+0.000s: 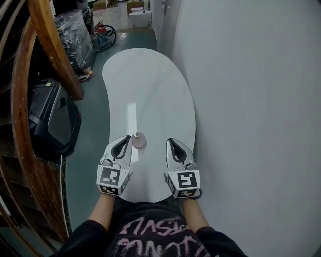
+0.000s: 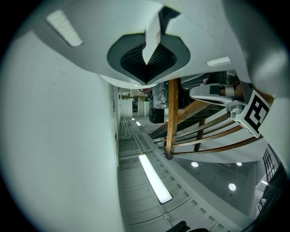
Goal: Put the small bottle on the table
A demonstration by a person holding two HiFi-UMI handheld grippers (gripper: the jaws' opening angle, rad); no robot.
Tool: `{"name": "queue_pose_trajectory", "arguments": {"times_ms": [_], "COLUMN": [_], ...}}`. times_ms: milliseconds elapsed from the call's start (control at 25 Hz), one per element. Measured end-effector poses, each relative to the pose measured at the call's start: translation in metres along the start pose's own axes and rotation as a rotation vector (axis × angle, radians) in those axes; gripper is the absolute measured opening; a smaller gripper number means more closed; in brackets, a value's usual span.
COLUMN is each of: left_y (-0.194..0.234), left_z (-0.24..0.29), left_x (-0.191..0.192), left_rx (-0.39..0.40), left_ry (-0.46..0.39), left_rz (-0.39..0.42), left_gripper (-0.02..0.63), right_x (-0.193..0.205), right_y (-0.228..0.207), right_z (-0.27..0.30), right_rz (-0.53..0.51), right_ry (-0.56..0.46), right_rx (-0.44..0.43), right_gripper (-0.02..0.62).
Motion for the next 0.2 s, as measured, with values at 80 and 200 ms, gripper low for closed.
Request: {"name": "queue_pose_trajectory", "arguments": {"times_ms": [80, 200], "left_y": [0.0001, 0.0024], "left_z": [0.0005, 0.0036], "left_x": [-0.0011, 0.0004], "left_rx": [-0.002, 0.0], "left_ry": [0.007, -0.001], "left_rz": [-0.001, 0.002], "left_gripper": [0.002, 0.002], "right_x": [0.0011, 0.0049], "right_y": [-0.0005, -0.0017], "right_z": [0.001, 0.0046], "right_rz": [0.003, 0.013], "right_ry": [0.003, 0.015], "right_rx": [0.0, -0.001], "right_gripper": [0.008, 0.009]}}
Point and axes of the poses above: the fingertips, and each gripper's own axes: z forward along the fingers, y to its left, x out of its underside, the point moved 3 cm from there along -z, backward along the fingers, and after that the axes turned 4 degrees about y, right-handed, at the moved point
